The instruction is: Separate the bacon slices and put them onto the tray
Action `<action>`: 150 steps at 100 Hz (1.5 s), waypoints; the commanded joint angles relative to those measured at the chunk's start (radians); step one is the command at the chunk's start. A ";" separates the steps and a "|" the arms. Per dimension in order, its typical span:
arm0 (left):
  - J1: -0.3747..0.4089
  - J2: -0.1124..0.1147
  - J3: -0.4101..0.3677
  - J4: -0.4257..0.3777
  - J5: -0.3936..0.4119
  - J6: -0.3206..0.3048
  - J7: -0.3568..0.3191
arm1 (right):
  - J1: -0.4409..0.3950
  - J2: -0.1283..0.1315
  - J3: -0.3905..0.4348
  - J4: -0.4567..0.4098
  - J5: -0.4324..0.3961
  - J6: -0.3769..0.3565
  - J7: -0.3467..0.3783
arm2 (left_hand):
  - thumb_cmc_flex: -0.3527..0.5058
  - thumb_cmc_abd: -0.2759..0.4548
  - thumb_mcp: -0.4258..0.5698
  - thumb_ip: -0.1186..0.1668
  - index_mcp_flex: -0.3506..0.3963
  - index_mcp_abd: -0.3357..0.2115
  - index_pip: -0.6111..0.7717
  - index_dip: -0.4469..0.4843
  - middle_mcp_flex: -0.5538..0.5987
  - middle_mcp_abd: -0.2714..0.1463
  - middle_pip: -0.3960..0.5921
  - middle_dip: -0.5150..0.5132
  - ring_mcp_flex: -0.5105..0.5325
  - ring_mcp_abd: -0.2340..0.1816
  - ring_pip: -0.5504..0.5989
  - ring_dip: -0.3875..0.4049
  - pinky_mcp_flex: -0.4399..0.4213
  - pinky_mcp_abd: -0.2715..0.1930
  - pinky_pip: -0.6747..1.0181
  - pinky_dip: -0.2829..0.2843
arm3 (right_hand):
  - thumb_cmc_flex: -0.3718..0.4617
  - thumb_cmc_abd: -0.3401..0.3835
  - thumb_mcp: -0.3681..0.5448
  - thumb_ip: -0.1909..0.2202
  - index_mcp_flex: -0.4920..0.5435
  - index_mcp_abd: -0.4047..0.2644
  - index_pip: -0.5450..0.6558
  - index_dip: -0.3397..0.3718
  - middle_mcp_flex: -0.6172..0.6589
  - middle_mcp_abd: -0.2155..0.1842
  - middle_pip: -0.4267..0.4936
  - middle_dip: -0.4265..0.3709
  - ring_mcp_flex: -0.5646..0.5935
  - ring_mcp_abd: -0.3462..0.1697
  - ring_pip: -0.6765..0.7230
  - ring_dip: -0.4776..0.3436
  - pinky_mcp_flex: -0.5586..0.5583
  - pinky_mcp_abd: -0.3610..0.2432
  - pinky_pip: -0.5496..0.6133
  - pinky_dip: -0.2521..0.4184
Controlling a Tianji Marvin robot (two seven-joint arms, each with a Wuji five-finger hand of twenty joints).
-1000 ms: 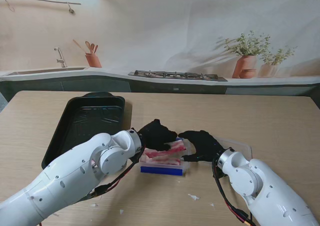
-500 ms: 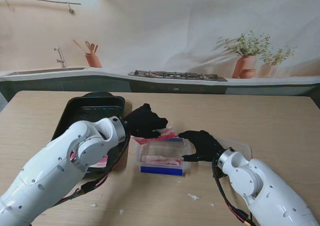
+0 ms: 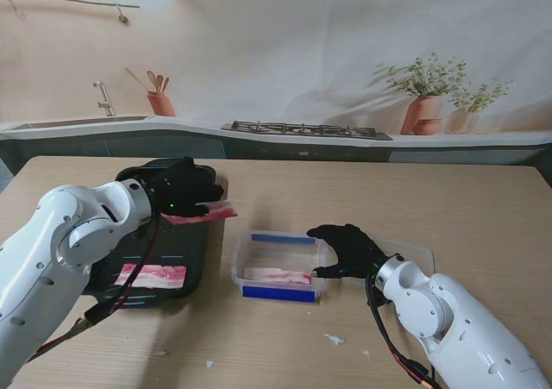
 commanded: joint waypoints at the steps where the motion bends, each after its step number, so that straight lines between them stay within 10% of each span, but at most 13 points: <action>1: 0.011 0.021 -0.023 0.028 0.003 0.005 -0.015 | -0.007 -0.006 -0.002 -0.007 -0.003 0.004 0.014 | 0.095 0.059 0.018 -0.020 -0.024 -0.060 0.075 0.025 0.005 -0.041 0.015 0.031 -0.019 -0.009 -0.009 0.027 -0.007 -0.014 0.002 0.007 | -0.002 0.005 0.010 0.048 -0.010 -0.006 -0.001 0.001 -0.019 -0.008 0.022 0.002 -0.025 -0.033 0.004 0.007 -0.002 0.001 0.000 0.020; 48: -0.001 0.045 -0.060 0.188 0.177 -0.052 -0.010 | -0.001 -0.005 -0.013 -0.006 -0.006 0.015 0.021 | 0.090 0.084 -0.015 -0.027 -0.045 -0.174 0.092 0.066 -0.014 -0.118 -0.005 0.078 -0.070 -0.055 -0.015 0.026 -0.041 -0.081 -0.002 0.003 | -0.002 0.006 0.009 0.048 -0.010 -0.008 0.000 0.001 -0.020 -0.009 0.022 0.002 -0.025 -0.034 0.003 0.007 -0.005 0.001 -0.001 0.020; 150: -0.198 0.059 0.249 0.521 0.150 0.098 0.067 | 0.001 -0.004 -0.018 -0.005 -0.009 0.021 0.023 | 0.087 0.085 -0.020 -0.034 -0.045 -0.230 0.101 0.073 -0.017 -0.147 -0.027 0.097 -0.101 -0.078 -0.018 0.007 -0.083 -0.083 -0.006 -0.002 | 0.000 0.007 0.008 0.049 -0.011 -0.007 0.000 0.001 -0.020 -0.009 0.022 0.002 -0.025 -0.034 0.003 0.007 -0.005 0.001 -0.002 0.019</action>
